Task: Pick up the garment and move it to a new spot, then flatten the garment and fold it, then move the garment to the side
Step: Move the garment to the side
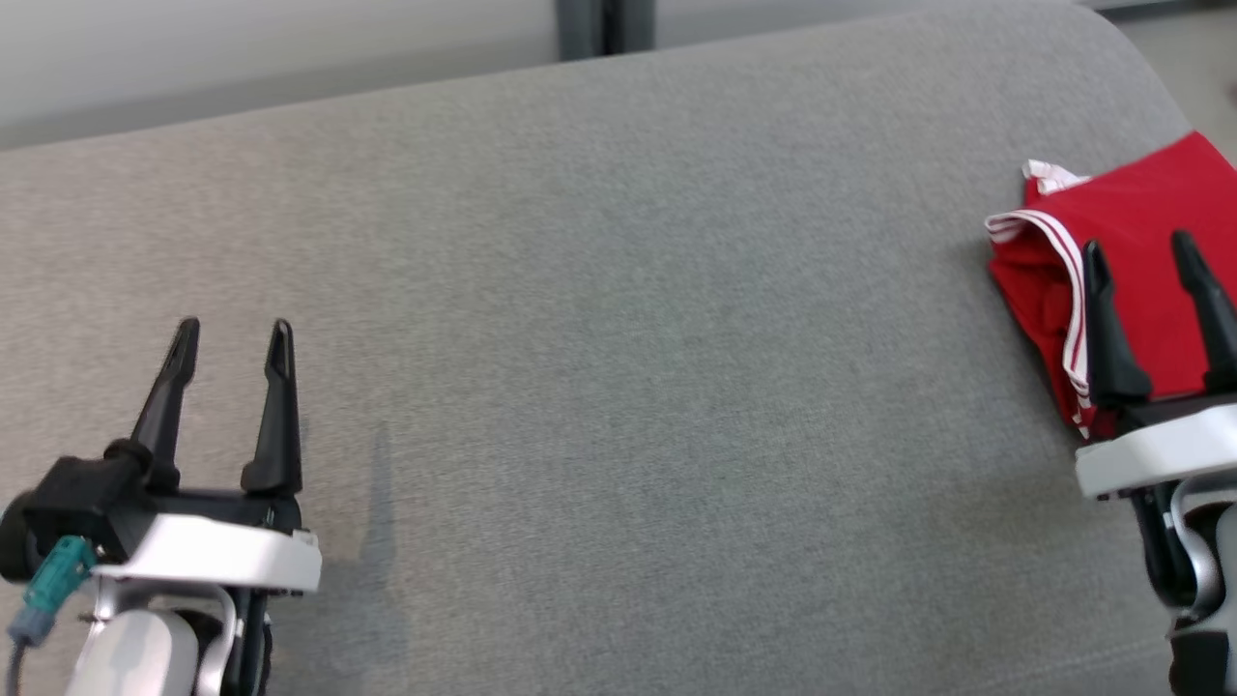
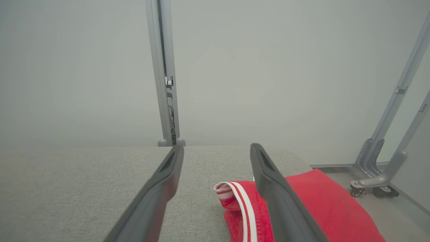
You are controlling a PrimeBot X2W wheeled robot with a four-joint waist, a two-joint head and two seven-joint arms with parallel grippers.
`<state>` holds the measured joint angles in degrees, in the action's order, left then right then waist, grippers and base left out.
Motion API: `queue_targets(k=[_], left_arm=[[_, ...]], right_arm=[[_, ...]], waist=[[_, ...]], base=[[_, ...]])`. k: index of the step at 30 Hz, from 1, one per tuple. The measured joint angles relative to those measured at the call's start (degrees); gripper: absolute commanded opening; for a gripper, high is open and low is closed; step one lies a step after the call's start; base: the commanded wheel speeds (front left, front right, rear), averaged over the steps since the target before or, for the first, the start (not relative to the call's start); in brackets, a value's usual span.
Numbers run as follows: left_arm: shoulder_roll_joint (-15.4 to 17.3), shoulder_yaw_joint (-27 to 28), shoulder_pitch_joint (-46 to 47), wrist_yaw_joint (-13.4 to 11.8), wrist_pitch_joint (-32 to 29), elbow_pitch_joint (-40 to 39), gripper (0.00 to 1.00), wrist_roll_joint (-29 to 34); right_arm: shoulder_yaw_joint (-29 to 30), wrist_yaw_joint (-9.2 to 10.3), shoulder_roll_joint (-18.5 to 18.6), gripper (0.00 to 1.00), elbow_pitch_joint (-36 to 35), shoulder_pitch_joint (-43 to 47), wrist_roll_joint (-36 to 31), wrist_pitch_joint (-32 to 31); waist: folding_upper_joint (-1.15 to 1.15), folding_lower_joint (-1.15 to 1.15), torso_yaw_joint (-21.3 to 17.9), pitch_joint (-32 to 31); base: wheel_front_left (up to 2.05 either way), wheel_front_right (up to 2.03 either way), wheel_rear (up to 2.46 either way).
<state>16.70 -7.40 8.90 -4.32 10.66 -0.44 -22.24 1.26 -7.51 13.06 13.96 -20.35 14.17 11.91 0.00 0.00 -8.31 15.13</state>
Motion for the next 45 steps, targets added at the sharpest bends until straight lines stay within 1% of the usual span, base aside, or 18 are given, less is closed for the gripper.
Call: queue_targets(k=[2,7,14,21,25,35,43,45], left_arm=[[-0.4,-0.1,-1.6,-0.6,0.2,0.0,1.00,0.0],[0.1,0.1,-4.3,-0.8,-0.2,0.3,1.00,-0.6],[0.3,-0.2,-8.2,-1.4,-1.4,0.4,1.00,-0.9],[0.6,-0.8,-11.2,-2.0,-3.1,-0.1,1.00,-1.4],[0.8,-1.0,-12.3,-2.1,-3.7,-0.7,1.00,-1.6],[1.3,-1.2,-13.2,-2.4,-4.7,-1.1,1.00,-2.1],[1.5,-1.2,-13.2,-2.6,-5.1,-1.2,1.00,-2.5],[1.5,-1.1,-13.2,-3.1,-4.9,-1.2,1.00,-2.5]], right_arm=[[-0.2,0.00,-0.9,1.00,-2.9,2.3,-0.5,-1.6],[-0.1,0.00,-2.9,1.00,-8.1,7.2,-1.1,-5.1],[0.1,0.00,-5.4,1.00,-13.0,14.3,-1.8,-8.7],[0.2,0.01,-6.0,1.00,-15.5,18.5,-1.8,-10.7],[0.6,0.01,-6.3,1.00,-17.0,20.3,-1.8,-11.4],[1.8,0.01,-7.2,1.00,-19.8,23.1,-2.1,-12.7],[2.0,0.01,-7.5,1.00,-20.4,23.3,-2.2,-13.1],[2.0,0.01,-7.5,1.00,-20.5,23.3,-2.2,-13.1]], waist=[[0.00,0.00,1.4,-1.4],[0.00,0.00,4.5,-5.0],[0.00,0.00,7.0,-10.4],[0.00,0.00,7.6,-14.7],[0.00,0.00,7.6,-16.1],[0.00,0.00,7.4,-17.1],[0.00,0.00,7.3,-17.1],[0.00,0.00,7.3,-17.1]], base=[[0.00,0.00,0.00],[0.00,0.00,0.00],[0.00,0.00,0.00],[0.00,0.00,0.00],[0.00,0.00,0.00],[0.00,0.00,0.00],[0.00,0.00,0.00],[0.00,0.00,0.00]])
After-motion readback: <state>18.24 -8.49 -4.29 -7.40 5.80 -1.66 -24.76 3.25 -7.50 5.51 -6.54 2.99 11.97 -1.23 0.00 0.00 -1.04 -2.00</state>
